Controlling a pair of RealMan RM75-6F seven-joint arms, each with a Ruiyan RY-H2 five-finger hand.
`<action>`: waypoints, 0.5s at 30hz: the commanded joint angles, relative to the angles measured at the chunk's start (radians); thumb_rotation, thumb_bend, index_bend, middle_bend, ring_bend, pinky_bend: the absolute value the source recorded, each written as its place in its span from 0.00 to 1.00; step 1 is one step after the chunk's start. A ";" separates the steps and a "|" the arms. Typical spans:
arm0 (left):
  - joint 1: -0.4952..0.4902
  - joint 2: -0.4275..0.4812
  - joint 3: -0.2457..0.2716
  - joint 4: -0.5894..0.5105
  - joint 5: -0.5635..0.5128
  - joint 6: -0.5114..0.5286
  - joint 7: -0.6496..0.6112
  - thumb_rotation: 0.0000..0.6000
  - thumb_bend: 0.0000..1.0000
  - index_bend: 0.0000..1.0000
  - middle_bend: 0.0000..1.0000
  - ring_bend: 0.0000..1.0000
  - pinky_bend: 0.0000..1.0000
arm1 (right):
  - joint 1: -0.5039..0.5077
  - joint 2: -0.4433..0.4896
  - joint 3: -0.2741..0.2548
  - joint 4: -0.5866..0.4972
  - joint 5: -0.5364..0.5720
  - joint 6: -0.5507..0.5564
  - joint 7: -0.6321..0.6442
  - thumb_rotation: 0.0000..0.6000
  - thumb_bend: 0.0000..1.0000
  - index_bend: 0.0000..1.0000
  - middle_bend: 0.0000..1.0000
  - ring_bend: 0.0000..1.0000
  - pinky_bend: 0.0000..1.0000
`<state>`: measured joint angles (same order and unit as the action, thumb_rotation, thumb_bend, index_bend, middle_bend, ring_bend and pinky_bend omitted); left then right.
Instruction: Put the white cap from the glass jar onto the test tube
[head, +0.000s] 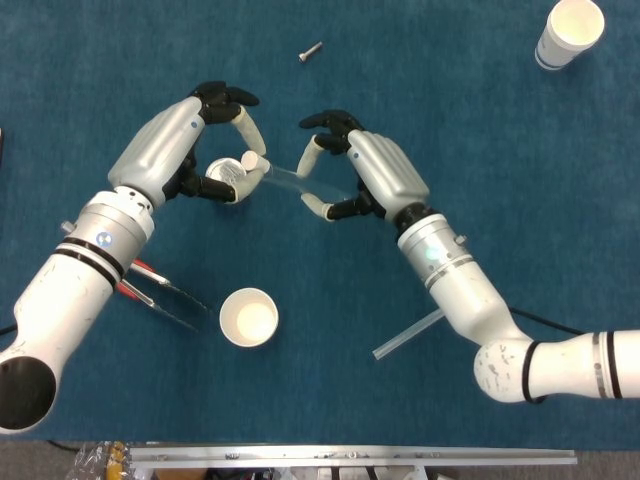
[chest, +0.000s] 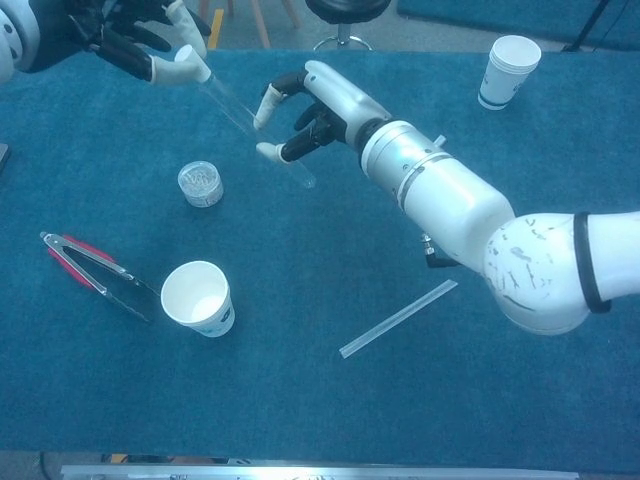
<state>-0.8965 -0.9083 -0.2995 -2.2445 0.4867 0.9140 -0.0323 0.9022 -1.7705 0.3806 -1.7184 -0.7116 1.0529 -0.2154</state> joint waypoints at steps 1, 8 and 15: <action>0.001 -0.001 0.000 -0.002 0.000 0.000 -0.002 1.00 0.32 0.51 0.17 0.00 0.02 | 0.000 -0.003 0.002 0.002 -0.002 0.002 0.001 1.00 0.26 0.64 0.22 0.09 0.29; 0.001 -0.005 0.003 0.001 0.000 -0.004 -0.003 1.00 0.32 0.51 0.17 0.00 0.02 | -0.002 -0.003 0.005 0.004 -0.005 0.002 0.002 1.00 0.26 0.64 0.22 0.09 0.29; -0.001 -0.010 0.003 0.001 -0.001 -0.004 -0.004 1.00 0.32 0.51 0.17 0.00 0.02 | -0.003 -0.004 0.007 0.006 -0.008 -0.002 0.005 1.00 0.26 0.64 0.21 0.09 0.29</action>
<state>-0.8975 -0.9181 -0.2967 -2.2434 0.4854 0.9095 -0.0360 0.8991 -1.7747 0.3875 -1.7124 -0.7191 1.0508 -0.2104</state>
